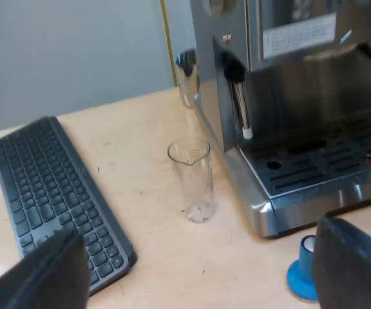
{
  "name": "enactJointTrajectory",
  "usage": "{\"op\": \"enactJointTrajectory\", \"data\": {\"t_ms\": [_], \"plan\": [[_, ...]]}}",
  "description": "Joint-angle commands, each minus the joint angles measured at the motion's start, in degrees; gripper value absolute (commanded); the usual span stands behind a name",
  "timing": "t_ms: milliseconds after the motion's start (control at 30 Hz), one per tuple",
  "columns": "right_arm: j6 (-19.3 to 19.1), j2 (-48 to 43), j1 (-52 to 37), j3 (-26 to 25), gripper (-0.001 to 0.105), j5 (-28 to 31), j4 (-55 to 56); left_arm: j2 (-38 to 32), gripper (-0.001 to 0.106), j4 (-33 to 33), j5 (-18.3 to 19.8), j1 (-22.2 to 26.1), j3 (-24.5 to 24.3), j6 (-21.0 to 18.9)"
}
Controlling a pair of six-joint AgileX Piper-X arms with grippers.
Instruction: Grind coffee beans and then tamp
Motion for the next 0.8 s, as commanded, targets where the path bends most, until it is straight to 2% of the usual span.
{"op": "enactJointTrajectory", "data": {"t_ms": [33,100,133,167,367,667,800], "plan": [[-0.46,-2.73,-0.16,-0.32,0.071,-0.95,-0.29,-2.17,0.072,-4.25,-0.8,-0.03,3.17,0.0],[-0.46,-2.73,-0.16,0.11,0.071,-1.12,-0.29,-2.17,0.072,-5.77,-0.8,-0.03,4.73,0.0],[-0.46,-2.73,-0.16,2.92,0.071,-1.38,-0.29,-2.17,0.072,-6.44,-0.8,-0.03,5.49,0.0],[-0.46,-2.61,-0.16,3.52,0.071,-1.38,-0.29,-2.17,0.072,-6.96,-0.8,-0.03,6.31,0.0],[-0.46,-2.62,-0.16,6.26,0.071,-1.38,-0.29,-2.17,0.072,-6.41,-0.8,-0.03,9.12,0.0],[-0.46,-2.62,-0.16,10.37,0.071,-1.38,-0.29,-2.17,0.072,-6.19,-0.8,-0.03,10.25,0.0],[-0.46,-2.62,-0.16,11.54,0.071,-1.38,-0.29,-2.17,0.072,-4.12,-0.8,-0.03,11.18,0.0]]}}
